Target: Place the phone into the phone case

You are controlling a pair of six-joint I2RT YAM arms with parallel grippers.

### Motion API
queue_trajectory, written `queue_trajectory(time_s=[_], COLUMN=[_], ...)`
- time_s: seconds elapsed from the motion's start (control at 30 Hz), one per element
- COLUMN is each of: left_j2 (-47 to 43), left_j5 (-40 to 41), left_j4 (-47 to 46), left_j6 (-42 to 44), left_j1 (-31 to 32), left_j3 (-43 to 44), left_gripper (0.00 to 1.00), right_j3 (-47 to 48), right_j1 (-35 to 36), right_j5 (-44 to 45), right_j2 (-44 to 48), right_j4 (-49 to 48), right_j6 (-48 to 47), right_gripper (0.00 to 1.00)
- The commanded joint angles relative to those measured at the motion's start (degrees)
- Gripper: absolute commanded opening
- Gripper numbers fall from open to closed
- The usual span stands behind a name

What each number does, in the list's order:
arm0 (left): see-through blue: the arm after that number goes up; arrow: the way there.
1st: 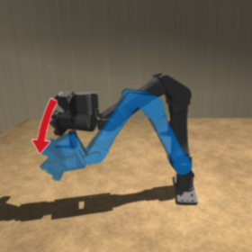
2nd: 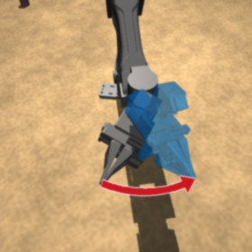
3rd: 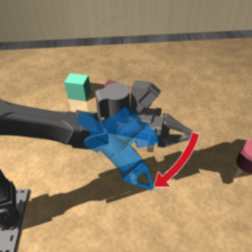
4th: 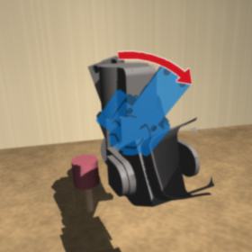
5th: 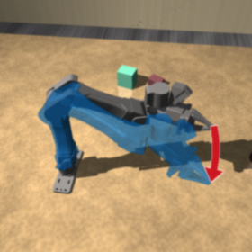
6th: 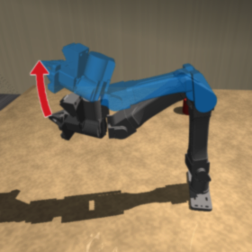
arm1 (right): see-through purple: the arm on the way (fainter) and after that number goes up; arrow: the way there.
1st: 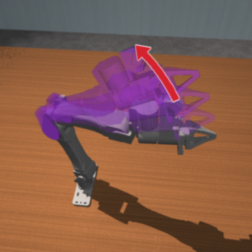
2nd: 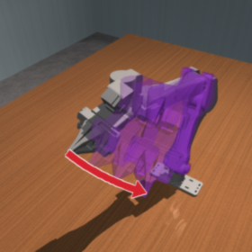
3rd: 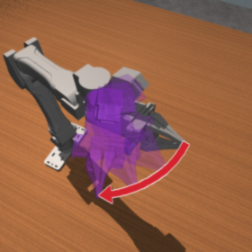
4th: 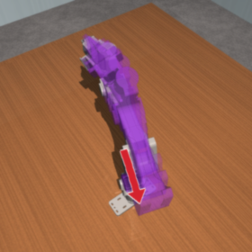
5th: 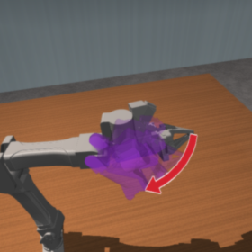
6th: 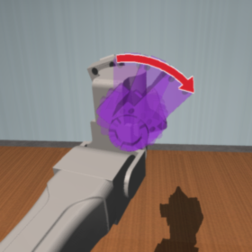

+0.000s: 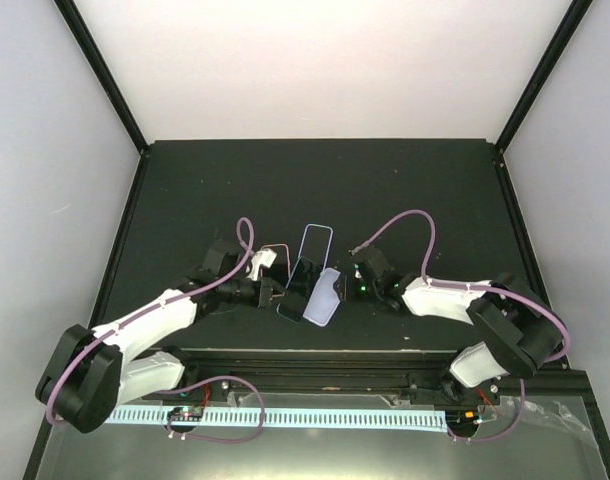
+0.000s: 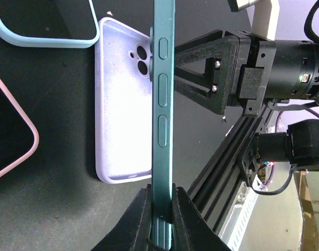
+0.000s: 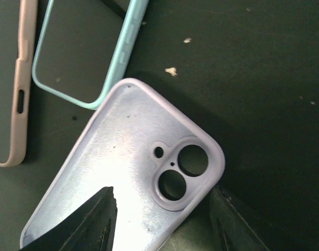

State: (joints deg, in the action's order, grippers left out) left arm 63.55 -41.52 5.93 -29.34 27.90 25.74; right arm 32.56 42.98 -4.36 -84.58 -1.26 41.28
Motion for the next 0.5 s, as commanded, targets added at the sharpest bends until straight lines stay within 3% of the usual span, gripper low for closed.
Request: queue_trajectory(time_s=[0.0, 0.2, 0.47], left_j2=[0.72, 2.55, 3.66], left_j5=[-0.77, -0.52, 0.91], left_j4=[-4.03, -6.06, -8.55], left_j6=[0.26, -2.33, -4.89], left_j1=[0.70, 1.98, 4.14], left_j3=[2.02, 1.32, 0.70], left_gripper=[0.02, 0.02, 0.02], right_j3=[0.77, 2.25, 3.43], right_j1=[-0.24, -0.25, -0.16], right_j5=[3.01, 4.75, 3.93], right_j2=[-0.88, -1.42, -1.45], right_j4=[1.54, 4.20, 6.44], right_j6=[2.05, -0.13, -2.81], right_gripper=[0.49, 0.32, 0.23])
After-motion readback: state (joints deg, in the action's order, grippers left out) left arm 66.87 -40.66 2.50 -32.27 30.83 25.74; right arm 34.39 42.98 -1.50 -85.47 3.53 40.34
